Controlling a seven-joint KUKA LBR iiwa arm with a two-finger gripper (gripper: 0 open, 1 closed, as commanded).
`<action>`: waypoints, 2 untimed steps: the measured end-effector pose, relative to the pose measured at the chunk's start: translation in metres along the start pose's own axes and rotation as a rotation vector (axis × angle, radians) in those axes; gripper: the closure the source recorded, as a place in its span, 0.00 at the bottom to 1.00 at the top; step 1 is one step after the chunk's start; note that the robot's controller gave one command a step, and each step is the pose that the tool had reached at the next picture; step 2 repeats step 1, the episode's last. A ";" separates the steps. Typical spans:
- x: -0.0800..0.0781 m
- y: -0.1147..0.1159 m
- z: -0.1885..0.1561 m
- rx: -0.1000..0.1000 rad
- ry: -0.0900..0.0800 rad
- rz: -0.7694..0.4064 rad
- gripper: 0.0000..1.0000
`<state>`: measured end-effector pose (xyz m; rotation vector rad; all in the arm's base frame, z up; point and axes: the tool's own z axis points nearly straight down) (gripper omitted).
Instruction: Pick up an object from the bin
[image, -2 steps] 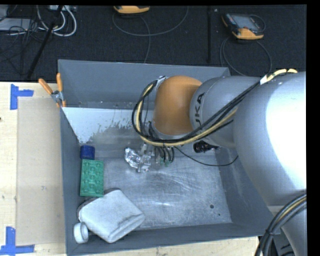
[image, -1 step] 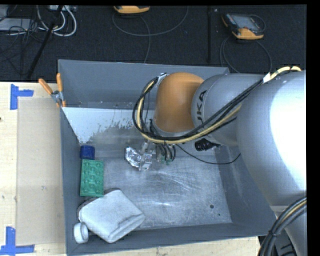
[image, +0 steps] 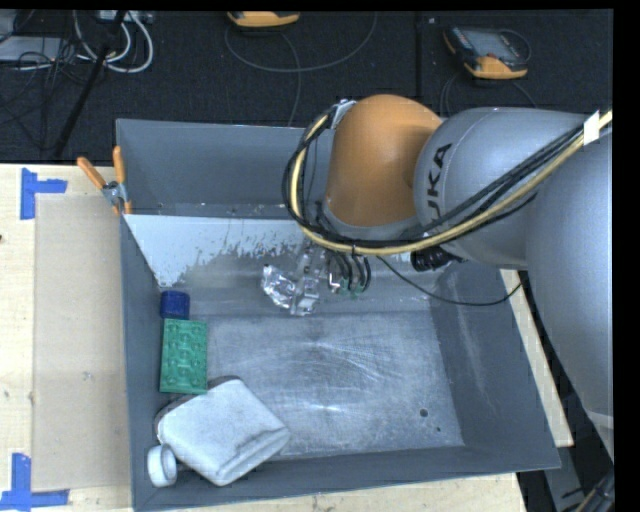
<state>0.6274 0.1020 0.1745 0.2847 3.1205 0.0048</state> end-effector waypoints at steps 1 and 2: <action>-0.001 0.001 -0.026 0.001 0.004 -0.001 1.00; -0.001 0.001 -0.026 0.001 0.004 -0.001 1.00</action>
Offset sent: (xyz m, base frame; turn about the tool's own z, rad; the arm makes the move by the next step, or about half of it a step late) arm 0.0001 0.0001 0.0247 0.0000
